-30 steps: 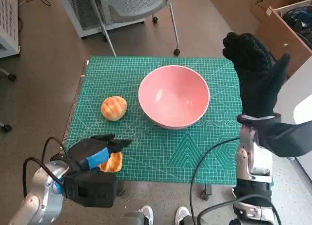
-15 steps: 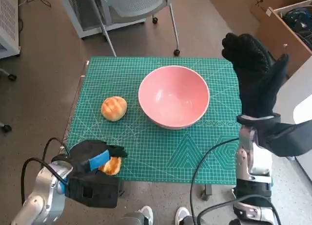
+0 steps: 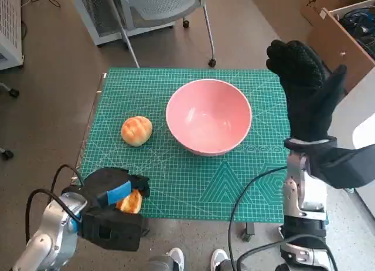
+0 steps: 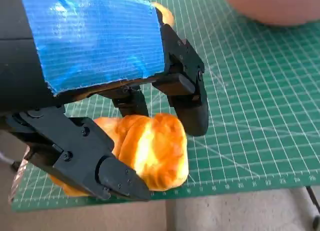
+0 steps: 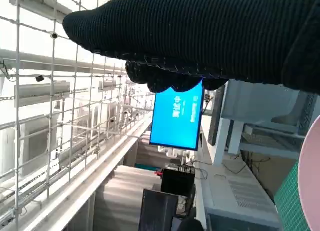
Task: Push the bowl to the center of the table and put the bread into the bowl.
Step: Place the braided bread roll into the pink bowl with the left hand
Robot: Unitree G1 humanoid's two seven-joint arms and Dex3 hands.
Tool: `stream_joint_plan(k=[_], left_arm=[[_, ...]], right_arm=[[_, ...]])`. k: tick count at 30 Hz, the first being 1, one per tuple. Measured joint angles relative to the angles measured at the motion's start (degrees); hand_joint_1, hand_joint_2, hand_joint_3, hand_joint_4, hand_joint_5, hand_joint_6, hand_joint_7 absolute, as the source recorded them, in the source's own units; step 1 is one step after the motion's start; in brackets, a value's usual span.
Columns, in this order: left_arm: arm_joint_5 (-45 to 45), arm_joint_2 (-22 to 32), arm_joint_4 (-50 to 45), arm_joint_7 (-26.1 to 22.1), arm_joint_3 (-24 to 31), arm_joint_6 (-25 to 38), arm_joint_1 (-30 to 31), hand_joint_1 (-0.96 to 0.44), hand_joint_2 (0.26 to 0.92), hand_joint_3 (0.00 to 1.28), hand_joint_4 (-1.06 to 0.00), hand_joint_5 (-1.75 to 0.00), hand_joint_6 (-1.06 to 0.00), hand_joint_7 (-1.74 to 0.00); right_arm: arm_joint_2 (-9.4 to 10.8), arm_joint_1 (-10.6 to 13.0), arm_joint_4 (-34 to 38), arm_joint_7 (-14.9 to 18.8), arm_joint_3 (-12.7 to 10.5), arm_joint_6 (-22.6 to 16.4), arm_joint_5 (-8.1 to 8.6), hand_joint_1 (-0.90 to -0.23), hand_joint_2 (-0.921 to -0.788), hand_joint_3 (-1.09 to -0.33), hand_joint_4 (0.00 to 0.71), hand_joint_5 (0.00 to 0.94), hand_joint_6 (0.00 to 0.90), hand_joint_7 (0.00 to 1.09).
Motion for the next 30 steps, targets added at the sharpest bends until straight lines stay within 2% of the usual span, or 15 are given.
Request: stream_joint_plan(k=[6,10,30], left_arm=[[-1.08,-0.57,0.02,1.19,1.63,-0.51,-1.37,0.0,0.793,0.23,-0.8,-1.09,-0.69,-1.1],[-1.51,-0.87,0.03,1.94,2.44,-0.56,-2.68,0.0,0.81,0.2,-0.8,-1.08,-0.69,-1.1],[-4.27,-2.4,0.69,3.36,4.84,-1.17,-6.94,0.0,0.823,0.18,-0.8,-1.06,-0.68,-1.12]], right_arm=[[0.0,0.0,0.0,0.15,0.15,0.02,0.1,-0.575,-0.921,-0.615,0.326,0.002,0.141,0.5],[0.0,0.01,0.0,0.28,0.29,0.02,0.13,-0.575,-0.921,-0.614,0.326,0.002,0.142,0.5],[0.04,0.93,-0.03,0.7,0.37,0.01,0.19,-0.572,-0.921,-0.62,0.319,0.0,0.131,0.49]])
